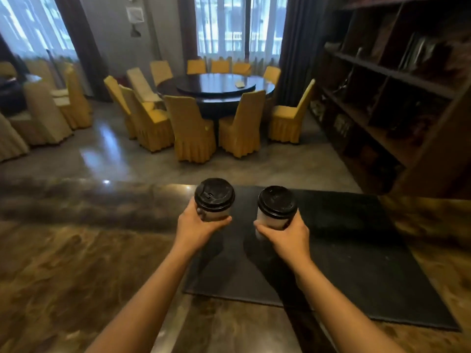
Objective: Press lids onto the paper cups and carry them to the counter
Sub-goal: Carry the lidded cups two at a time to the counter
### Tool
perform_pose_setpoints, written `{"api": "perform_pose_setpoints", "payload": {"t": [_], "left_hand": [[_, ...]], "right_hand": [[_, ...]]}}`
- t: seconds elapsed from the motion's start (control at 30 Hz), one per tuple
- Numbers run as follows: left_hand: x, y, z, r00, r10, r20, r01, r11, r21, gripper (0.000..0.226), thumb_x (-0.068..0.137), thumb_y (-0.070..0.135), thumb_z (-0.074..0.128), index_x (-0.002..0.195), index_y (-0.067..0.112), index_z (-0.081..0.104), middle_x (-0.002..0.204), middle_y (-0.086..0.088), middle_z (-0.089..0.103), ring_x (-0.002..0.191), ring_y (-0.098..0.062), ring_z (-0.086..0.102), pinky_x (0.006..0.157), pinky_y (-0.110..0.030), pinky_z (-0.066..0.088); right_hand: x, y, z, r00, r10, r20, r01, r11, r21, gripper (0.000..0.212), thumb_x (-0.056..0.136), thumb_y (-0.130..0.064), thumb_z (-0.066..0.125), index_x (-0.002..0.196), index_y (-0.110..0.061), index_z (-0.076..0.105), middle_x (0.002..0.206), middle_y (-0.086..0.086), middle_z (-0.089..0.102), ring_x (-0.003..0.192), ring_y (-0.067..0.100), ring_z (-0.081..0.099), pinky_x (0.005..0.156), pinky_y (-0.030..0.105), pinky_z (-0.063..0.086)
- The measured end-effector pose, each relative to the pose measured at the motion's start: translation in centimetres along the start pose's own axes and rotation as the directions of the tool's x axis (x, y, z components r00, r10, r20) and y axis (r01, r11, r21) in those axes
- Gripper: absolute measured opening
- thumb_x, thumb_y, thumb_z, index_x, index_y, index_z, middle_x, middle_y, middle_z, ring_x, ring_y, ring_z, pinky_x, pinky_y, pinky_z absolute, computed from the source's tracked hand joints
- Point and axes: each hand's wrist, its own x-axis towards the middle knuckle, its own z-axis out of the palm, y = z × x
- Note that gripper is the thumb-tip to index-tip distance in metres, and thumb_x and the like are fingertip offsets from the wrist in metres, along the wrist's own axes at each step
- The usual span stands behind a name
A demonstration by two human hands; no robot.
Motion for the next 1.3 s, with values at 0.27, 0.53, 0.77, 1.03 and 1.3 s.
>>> {"api": "perform_pose_setpoints", "payload": {"t": [0.27,0.53,0.77,1.03,1.3], "left_hand": [[12.4,-4.1,4.5,0.98,0.0,0.2,-0.007,0.999,0.034,0.062,0.076,0.018,0.089,0.129,0.019,0.057,0.127,-0.002,0.064,0.122,-0.027,0.062,0.101,-0.052,0.054],[16.9,-6.0,5.8,0.974,0.042,0.222,-0.009,0.989,-0.147,0.069,0.07,0.007,0.092,0.129,0.022,0.057,0.118,0.001,0.07,0.112,-0.021,0.068,0.097,-0.045,0.058],[17.6,-7.9,5.9,0.964,-0.033,0.263,0.038,0.999,-0.014,0.065,0.068,0.014,0.093,0.109,0.047,0.056,0.116,0.007,0.067,0.109,-0.02,0.068,0.093,-0.041,0.06],[15.3,-8.0,4.0,0.936,-0.148,0.32,0.093,0.979,0.182,0.078,0.074,0.022,0.09,0.142,0.018,0.053,0.134,-0.002,0.064,0.126,-0.022,0.06,0.105,-0.035,0.051],[6.9,-7.4,2.5,0.927,-0.143,0.347,-0.08,0.827,0.556,0.083,0.093,0.057,0.061,0.158,0.013,0.033,0.164,-0.009,0.035,0.15,-0.025,0.035,0.121,-0.04,0.035]], "right_hand": [[11.0,2.5,6.7,0.992,0.057,-0.109,-0.083,0.965,-0.249,0.08,0.068,-0.043,0.09,0.136,-0.019,0.054,0.133,0.005,0.064,0.122,0.026,0.062,0.091,0.027,0.043],[13.2,4.0,8.8,0.965,-0.01,-0.263,-0.052,0.972,-0.228,0.078,0.063,-0.04,0.096,0.128,-0.017,0.059,0.122,0.007,0.071,0.115,0.027,0.066,0.089,0.027,0.048],[12.8,4.7,9.2,0.975,0.094,-0.203,-0.144,0.959,-0.245,0.075,0.068,-0.034,0.094,0.128,-0.01,0.057,0.121,0.01,0.07,0.116,0.029,0.065,0.084,0.021,0.043],[10.6,4.3,8.7,0.978,0.178,-0.104,-0.196,0.961,-0.197,0.101,0.066,-0.035,0.095,0.15,-0.017,0.041,0.141,0.006,0.058,0.128,0.025,0.057,0.097,0.026,0.046],[2.8,2.9,4.5,0.954,0.299,0.002,-0.265,0.85,-0.456,0.106,0.086,-0.07,0.061,0.164,-0.023,0.005,0.17,0.01,0.015,0.155,0.029,0.016,0.125,0.045,0.022]]}}
